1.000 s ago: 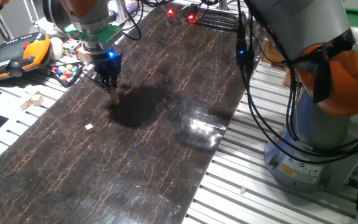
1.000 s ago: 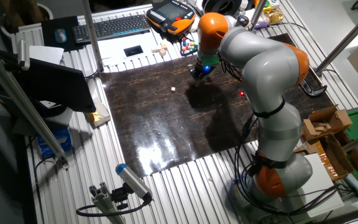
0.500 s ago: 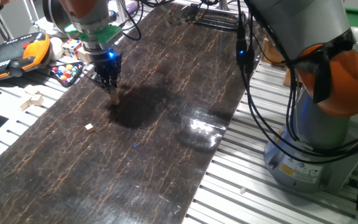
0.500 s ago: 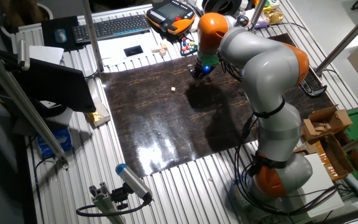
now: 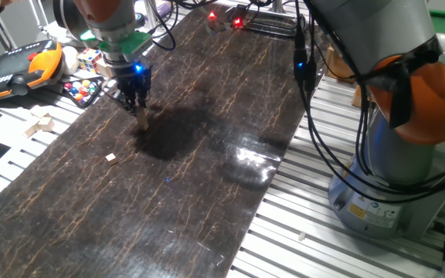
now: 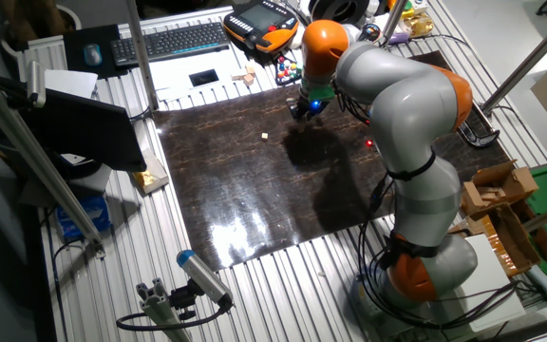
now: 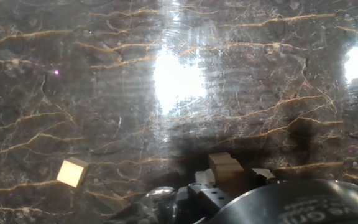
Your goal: Stack the blocks in a vertical line of five
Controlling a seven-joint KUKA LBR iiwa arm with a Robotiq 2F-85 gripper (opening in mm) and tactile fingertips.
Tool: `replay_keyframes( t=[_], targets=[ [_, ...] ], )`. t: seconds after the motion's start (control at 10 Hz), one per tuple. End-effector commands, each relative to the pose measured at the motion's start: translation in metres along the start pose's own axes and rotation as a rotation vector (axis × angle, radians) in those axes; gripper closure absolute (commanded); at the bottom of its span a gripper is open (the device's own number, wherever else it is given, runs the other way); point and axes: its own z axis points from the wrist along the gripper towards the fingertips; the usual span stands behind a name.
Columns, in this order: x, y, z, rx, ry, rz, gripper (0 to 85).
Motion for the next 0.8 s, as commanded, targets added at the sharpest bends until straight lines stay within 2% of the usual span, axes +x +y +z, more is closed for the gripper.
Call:
replay_keyframes(
  t=[0.0, 0.5, 0.7],
  targets=[
    [0.000, 0.000, -0.001, 0.002, -0.001, 0.001, 45.0],
    [-0.003, 0.009, -0.021, 0.024, 0.011, 0.019, 47.0],
    [-0.005, 0.020, -0.030, 0.032, 0.020, 0.044, 48.0]
  ],
)
